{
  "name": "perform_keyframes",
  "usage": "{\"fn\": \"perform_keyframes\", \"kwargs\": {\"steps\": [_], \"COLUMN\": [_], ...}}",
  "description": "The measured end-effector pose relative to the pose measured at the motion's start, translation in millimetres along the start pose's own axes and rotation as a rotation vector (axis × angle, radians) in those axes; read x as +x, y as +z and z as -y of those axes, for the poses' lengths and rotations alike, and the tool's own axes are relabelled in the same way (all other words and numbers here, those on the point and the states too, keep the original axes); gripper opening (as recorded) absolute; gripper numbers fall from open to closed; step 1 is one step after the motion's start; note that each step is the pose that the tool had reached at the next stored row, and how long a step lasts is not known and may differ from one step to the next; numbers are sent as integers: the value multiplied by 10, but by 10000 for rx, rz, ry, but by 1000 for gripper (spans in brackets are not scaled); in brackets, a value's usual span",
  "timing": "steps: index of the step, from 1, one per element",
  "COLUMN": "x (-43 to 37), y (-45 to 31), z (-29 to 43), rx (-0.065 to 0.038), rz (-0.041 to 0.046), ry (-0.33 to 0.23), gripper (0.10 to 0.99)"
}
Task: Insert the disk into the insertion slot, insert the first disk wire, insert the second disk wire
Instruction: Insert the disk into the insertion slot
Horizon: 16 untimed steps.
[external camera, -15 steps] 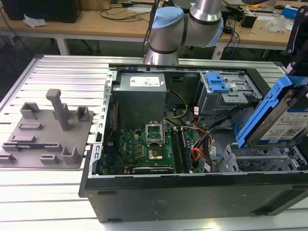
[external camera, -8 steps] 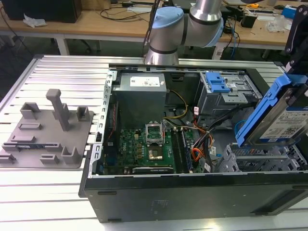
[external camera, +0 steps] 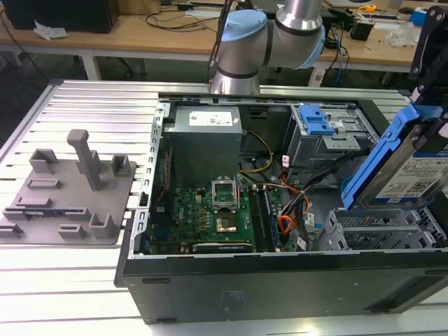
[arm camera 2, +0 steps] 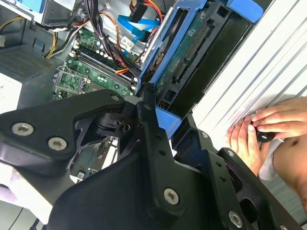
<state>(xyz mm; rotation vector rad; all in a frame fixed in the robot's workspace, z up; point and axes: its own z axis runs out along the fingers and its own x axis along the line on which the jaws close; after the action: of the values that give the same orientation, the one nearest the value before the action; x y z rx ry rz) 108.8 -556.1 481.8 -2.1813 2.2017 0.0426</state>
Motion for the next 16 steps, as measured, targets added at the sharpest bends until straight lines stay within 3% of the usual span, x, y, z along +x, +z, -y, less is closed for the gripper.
{"fn": "perform_keyframes", "kwargs": {"steps": [9,16], "x": [-32,-32], "y": [16,25], "z": [8,8], "rx": [-6,-5], "rz": [-86,-95], "ry": [-18,-19], "gripper": [365,365]}}
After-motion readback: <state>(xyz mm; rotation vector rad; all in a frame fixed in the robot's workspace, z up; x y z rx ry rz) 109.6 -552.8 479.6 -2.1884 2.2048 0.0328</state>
